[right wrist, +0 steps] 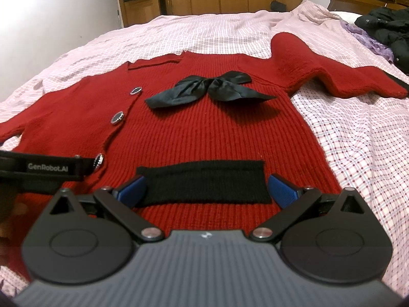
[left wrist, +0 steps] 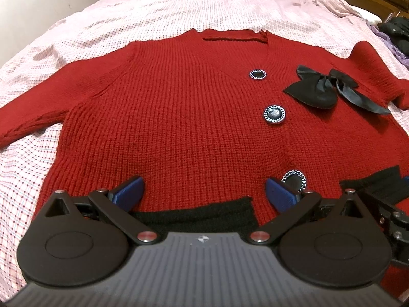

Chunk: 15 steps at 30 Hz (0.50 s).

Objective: Fold small clothes

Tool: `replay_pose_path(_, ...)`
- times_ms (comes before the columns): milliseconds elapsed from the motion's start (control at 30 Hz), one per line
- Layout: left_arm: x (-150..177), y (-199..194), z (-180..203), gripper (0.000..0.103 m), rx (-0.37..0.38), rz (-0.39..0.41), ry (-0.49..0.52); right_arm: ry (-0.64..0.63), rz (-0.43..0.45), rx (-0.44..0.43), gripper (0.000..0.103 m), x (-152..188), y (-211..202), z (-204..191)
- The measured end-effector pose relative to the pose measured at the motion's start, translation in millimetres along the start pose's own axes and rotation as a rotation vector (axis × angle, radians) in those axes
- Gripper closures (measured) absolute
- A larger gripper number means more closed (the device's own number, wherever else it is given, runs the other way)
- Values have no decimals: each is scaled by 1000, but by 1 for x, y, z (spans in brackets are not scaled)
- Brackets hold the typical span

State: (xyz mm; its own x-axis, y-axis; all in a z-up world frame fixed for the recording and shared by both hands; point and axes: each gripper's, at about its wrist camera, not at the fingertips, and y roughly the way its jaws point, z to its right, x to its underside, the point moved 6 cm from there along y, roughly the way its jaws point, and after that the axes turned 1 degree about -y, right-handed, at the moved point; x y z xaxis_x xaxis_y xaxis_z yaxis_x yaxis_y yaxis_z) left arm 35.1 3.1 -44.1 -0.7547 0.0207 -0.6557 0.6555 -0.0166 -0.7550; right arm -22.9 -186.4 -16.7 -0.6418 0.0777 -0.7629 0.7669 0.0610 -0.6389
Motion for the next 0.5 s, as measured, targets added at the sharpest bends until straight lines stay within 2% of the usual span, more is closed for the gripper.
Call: replay_pose_path(500, 1, 1, 3, 0, -14, 9, 2, 4, -4, -3, 0, 0, 1, 0)
